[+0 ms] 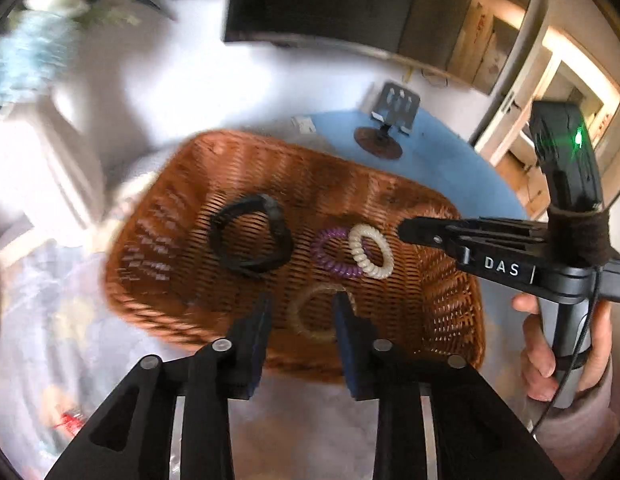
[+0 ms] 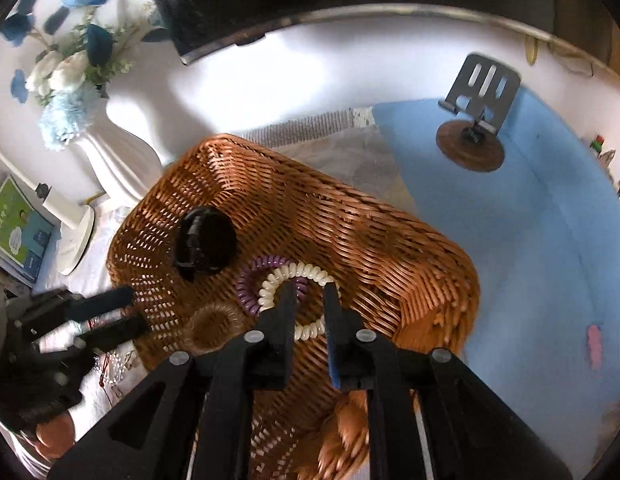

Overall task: Organize jewelry
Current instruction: 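Open the left tool into the basket while the right tool releases the cream coil, then grasp the light blue hair clip with the left tool while the right tool grasps a small gold trinket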

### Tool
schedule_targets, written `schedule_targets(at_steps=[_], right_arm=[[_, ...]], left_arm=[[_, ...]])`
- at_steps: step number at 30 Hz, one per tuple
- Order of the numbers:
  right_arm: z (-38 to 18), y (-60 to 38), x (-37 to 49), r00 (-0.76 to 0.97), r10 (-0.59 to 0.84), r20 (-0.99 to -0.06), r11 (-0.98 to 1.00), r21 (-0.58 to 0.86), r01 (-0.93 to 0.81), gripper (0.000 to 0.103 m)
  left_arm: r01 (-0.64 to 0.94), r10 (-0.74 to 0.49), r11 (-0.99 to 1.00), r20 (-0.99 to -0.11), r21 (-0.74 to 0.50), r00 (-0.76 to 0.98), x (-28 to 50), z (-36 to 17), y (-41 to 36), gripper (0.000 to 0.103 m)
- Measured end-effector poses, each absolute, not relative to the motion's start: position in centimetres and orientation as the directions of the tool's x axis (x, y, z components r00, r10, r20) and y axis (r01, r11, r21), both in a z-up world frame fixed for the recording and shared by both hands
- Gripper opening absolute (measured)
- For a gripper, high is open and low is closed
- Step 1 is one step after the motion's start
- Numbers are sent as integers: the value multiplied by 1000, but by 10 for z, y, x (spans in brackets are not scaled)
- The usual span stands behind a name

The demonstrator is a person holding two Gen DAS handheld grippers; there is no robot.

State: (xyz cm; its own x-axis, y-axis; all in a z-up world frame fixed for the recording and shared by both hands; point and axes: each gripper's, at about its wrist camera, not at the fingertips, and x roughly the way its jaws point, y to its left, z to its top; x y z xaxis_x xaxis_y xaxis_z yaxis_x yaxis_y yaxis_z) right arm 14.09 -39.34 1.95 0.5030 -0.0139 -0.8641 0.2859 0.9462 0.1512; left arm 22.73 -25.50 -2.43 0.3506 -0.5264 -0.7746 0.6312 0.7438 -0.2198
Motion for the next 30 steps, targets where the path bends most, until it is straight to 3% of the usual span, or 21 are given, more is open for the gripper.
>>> schedule_targets(at_steps=[4, 15, 25, 30], right_arm=[[43, -373, 130, 535, -35, -844, 959, 123, 257, 33], [88, -288, 121, 590, 54, -806, 979, 158, 126, 34], [72, -221, 121, 543, 78, -836, 993, 112, 29, 34], [57, -204, 122, 517, 94, -851, 993, 119, 16, 34]], left_arm=[[617, -550, 754, -730, -225, 405, 215, 4, -213, 41], [499, -506, 838, -659, -221, 557, 181, 48, -84, 48], [405, -481, 870, -670, -283, 565, 174, 22, -16, 48], [316, -459, 887, -711, -336, 534, 178, -18, 1, 51]])
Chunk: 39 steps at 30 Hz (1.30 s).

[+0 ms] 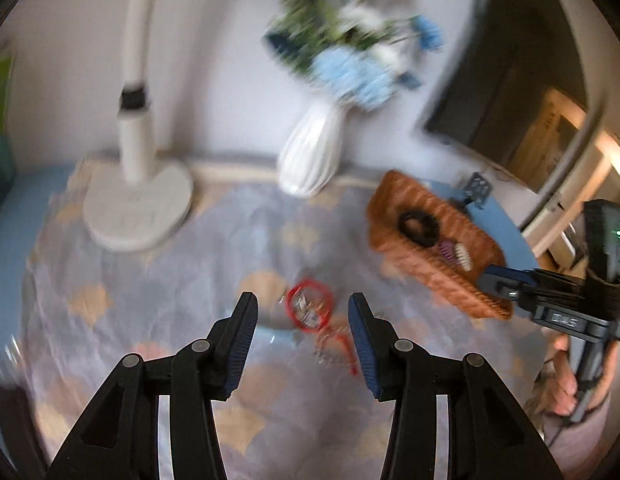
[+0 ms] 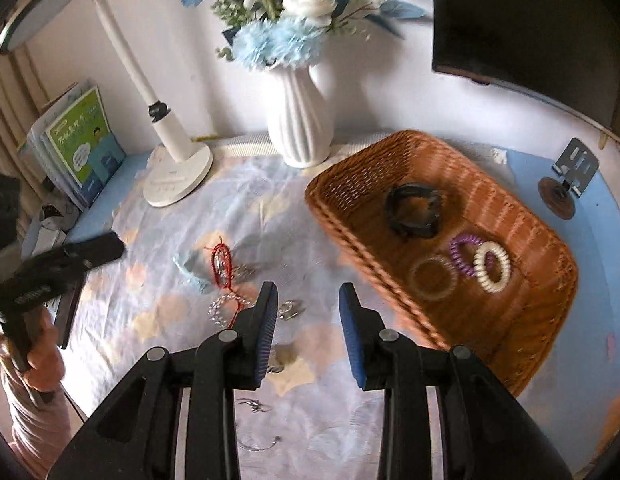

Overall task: Organize jewelry
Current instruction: 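Grasp the light blue hair clip with the left tool while the right tool grasps a small gold trinket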

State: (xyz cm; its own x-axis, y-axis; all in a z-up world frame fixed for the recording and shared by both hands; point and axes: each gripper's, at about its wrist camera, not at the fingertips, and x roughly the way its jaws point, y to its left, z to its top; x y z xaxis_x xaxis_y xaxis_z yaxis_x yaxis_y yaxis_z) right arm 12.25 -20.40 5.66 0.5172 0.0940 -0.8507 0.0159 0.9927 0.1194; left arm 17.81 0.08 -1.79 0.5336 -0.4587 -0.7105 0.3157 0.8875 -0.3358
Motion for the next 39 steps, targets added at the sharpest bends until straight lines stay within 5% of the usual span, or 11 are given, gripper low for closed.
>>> schedule_targets(at_steps=[6, 13, 18, 22, 23, 25, 27, 39], right_arm=[[31, -202, 123, 473, 90, -877, 992, 123, 39, 34], [13, -215, 123, 450, 74, -890, 990, 119, 72, 34], [-3, -221, 129, 440, 105, -892, 983, 162, 92, 34], [-22, -211, 133, 413, 152, -898, 982, 184, 39, 34], [-26, -208, 133, 407, 171, -897, 980, 197, 21, 34], [-35, -204, 137, 402, 187, -896, 979, 204, -1, 34], [-43, -201, 142, 396, 170, -902, 983, 185, -2, 34], [-61, -159, 153, 467, 46, -883, 992, -16, -128, 34]], left_arm=[[62, -406, 906, -822, -418, 400, 208, -102, 9, 51], [25, -473, 852, -749, -522, 464, 214, -103, 12, 51], [8, -401, 890, -774, -456, 490, 217, -112, -8, 51], [54, -264, 959, -805, -279, 531, 218, -110, -36, 51], [66, -241, 967, -809, -244, 536, 217, -110, -41, 49], [83, -188, 982, -816, -171, 547, 216, -110, -47, 23], [111, -179, 984, -820, -141, 544, 214, -111, -46, 8], [326, -306, 934, -804, -150, 509, 189, -112, -14, 8]])
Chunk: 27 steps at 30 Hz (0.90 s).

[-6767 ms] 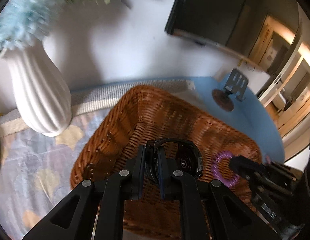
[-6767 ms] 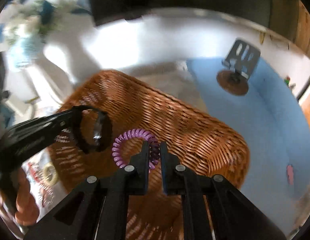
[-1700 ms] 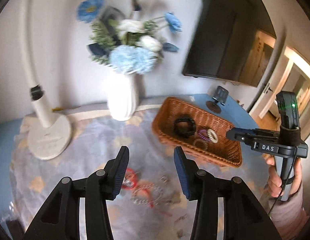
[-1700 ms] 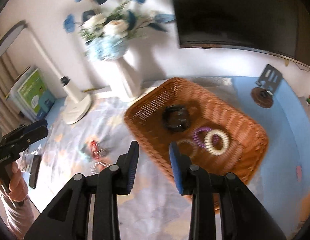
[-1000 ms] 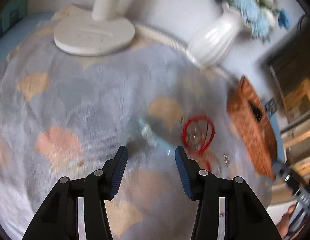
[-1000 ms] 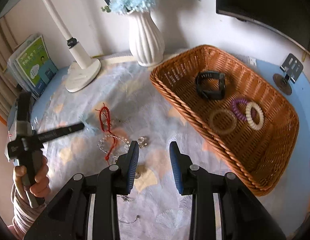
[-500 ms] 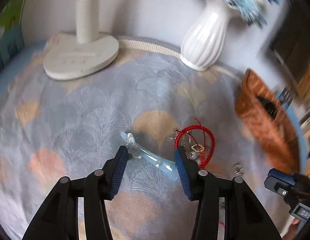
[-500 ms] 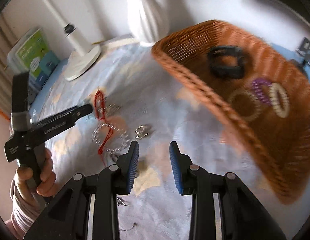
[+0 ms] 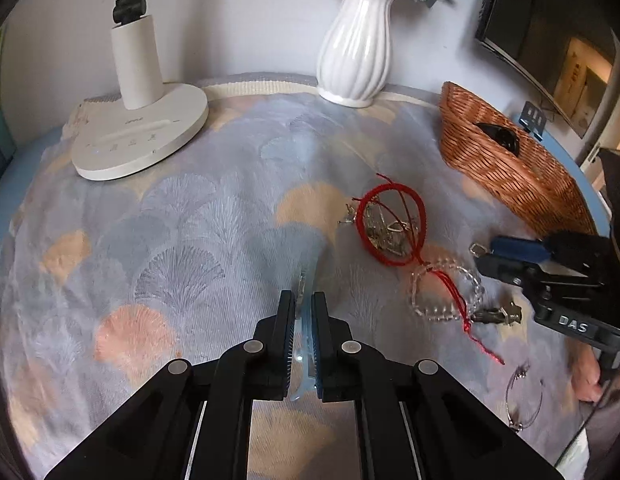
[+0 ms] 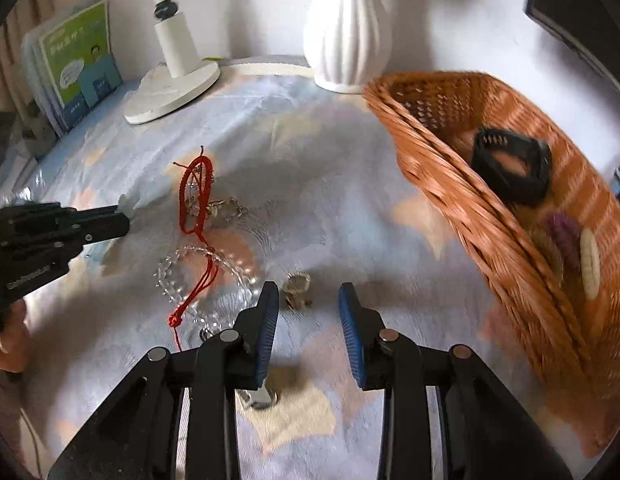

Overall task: Organize jewelry
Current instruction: 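Grasp the light blue hair clip with the left tool while the right tool grasps a small gold trinket, then carry the blue clip with the left tool while the right tool carries the trinket over the basket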

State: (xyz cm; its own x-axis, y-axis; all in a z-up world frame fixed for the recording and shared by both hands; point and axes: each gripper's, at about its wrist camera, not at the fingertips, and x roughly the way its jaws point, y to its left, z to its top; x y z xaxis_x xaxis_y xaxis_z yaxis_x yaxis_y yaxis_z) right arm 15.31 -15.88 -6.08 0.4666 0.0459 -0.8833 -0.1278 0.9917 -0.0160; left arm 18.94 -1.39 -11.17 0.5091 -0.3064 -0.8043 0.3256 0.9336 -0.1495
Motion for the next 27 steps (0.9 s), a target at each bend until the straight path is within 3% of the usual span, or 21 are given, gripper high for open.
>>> schedule_targets(at_steps=[2, 5, 8, 11, 21, 27], right_arm=[[-62, -152, 154, 480, 30, -877, 988, -46, -147, 31], [-62, -148, 152, 491, 38, -870, 984, -53, -170, 14], [-62, -143, 147, 498, 23, -867, 980, -77, -181, 9], [-60, -146, 138, 488, 36, -872, 983, -57, -174, 9], [-14, -182, 79, 554, 86, -828, 994, 35, -102, 8], [40, -222, 54, 627, 97, -773, 995, 86, -48, 9]], left_arm=[[328, -301, 934, -805, -141, 512, 187, -111, -15, 10], [328, -283, 937, -805, -118, 521, 182, -111, -19, 13], [324, -258, 942, -803, -86, 537, 180, -113, -22, 13], [325, -242, 943, -804, -63, 544, 177, -112, -24, 8], [383, -436, 887, -739, -258, 513, 154, -80, -18, 8], [472, -485, 852, -681, -227, 548, 137, -30, -58, 8]])
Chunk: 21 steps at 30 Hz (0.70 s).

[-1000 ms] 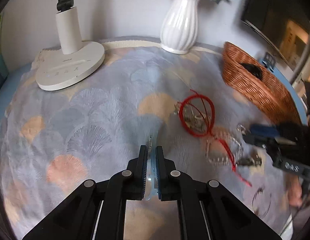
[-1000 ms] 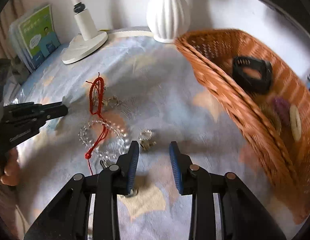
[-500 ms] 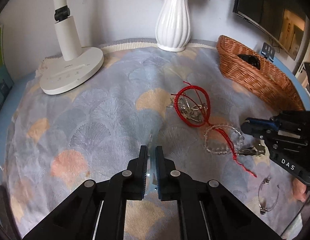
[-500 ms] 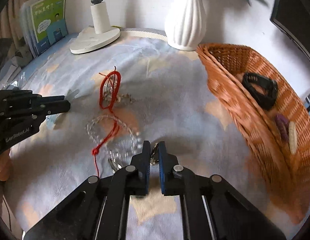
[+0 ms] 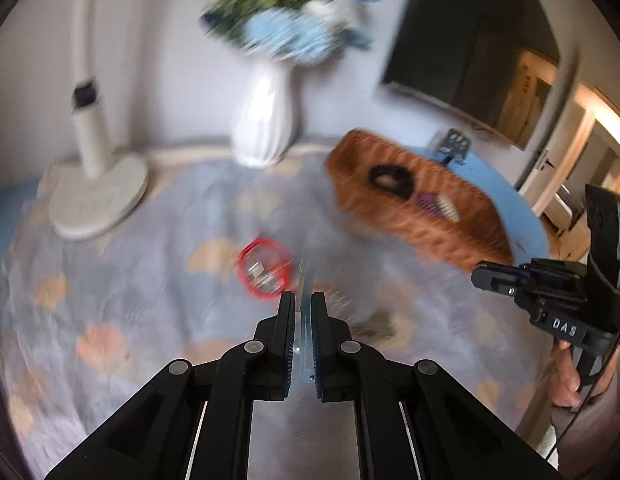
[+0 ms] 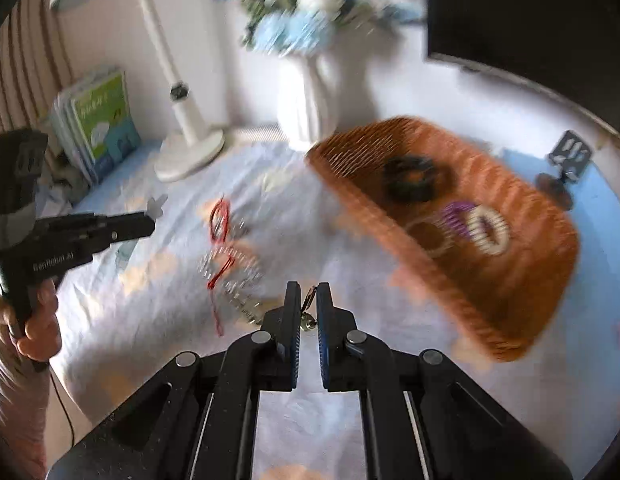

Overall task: Organize jewelry
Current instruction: 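Carry the blue clip with the left tool while the right tool carries the trinket over the basket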

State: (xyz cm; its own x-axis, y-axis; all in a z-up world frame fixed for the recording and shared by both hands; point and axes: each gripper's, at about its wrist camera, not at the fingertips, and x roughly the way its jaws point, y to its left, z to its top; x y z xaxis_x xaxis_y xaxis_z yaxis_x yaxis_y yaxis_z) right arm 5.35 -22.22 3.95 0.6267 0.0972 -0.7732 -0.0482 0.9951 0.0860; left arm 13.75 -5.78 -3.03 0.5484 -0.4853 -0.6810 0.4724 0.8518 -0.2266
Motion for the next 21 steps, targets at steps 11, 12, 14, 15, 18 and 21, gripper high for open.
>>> schedule_targets(at_steps=[11, 12, 14, 15, 18, 21], right_arm=[[71, -343, 83, 544, -50, -838, 991, 27, 132, 8], [65, -352, 89, 520, -42, -853, 989, 36, 140, 8], [49, -372, 101, 472, 5, -881, 982, 93, 163, 8], [39, -381, 108, 448, 37, -893, 977, 126, 172, 8], [24, -387, 113, 423, 30, -906, 978, 114, 176, 8], [14, -389, 116, 416, 46, -908, 977, 128, 172, 8]], left_arm=[[656, -609, 731, -612, -188, 504, 153, 23, -199, 8], [661, -611, 725, -623, -193, 488, 159, 19, -217, 8], [663, -599, 723, -655, -195, 461, 168, 10, -244, 8], [662, -593, 722, -671, -198, 446, 173, 4, -256, 8], [670, -596, 710, -693, -218, 405, 183, -13, -279, 8], [673, -602, 699, -706, -241, 373, 186, -25, -290, 8]])
